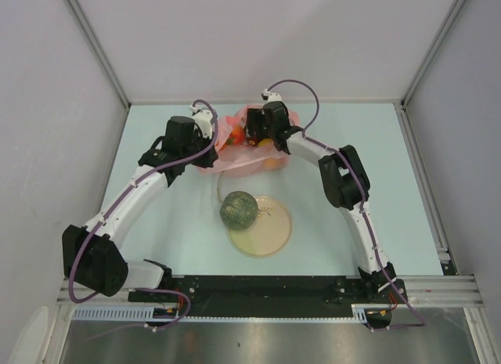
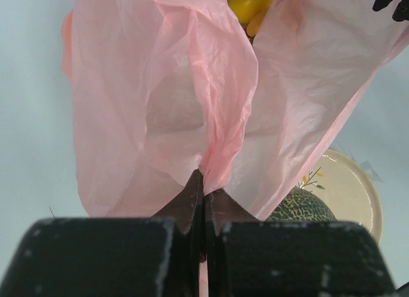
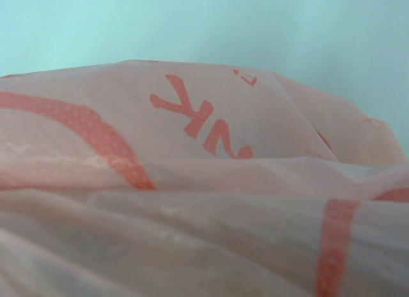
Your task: Take the fake fruits out of the plastic bag
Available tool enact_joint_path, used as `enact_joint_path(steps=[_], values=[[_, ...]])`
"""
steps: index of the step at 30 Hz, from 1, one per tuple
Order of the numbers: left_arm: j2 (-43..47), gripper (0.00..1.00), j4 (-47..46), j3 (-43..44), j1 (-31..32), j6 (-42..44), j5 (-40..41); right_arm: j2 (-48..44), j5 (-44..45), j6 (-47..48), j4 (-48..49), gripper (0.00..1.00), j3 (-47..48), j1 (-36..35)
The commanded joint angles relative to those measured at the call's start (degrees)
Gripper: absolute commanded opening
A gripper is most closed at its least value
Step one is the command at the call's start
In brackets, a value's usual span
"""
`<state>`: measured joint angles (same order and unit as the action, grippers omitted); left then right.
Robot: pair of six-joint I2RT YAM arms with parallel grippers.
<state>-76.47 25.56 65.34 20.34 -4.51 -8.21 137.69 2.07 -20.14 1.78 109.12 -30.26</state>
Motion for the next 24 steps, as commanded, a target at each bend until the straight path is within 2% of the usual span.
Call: enact_joint_path(steps=[1,7,10,11,14,20,24], values=[[0.3,0.0,-0.5,2.1,0.1,0.8,-0.7,0.0,-0.1,0.0,-0.6,0.89,-1.4,0.6],[0.3,0.0,-1.7,1.5,0.1,0.6,-0.8,-1.3,-0.5,2.8,0.0,0.88,-4.8,0.2],[0.0,0.0,-2.4,1.7,0.1,0.5,-0.9,-1.9,-0.9,4.8,0.8,0.65,-5.8,0.2],[-0.1,0.0,-2.5,1.9,0.1,0.6,-1.0,-2.5,-1.2,6.1,0.9,0.52,-6.0,0.2],[-0.2,0.0,-2.5,2.4,0.1,1.0,-0.6,-5.9,-1.5,7.4,1.6,0.41,-6.9,0.2],[-0.2,0.0,-4.5,2.5,0.1,1.2,-0.4,-17.0,-6.5,10.4,4.2,0.29,-12.4,0.1],[-0.9,0.0,-5.4,2.8,0.0,0.7,-1.4,-26.7,-10.8,11.1,5.2,0.28,-17.0,-0.1]])
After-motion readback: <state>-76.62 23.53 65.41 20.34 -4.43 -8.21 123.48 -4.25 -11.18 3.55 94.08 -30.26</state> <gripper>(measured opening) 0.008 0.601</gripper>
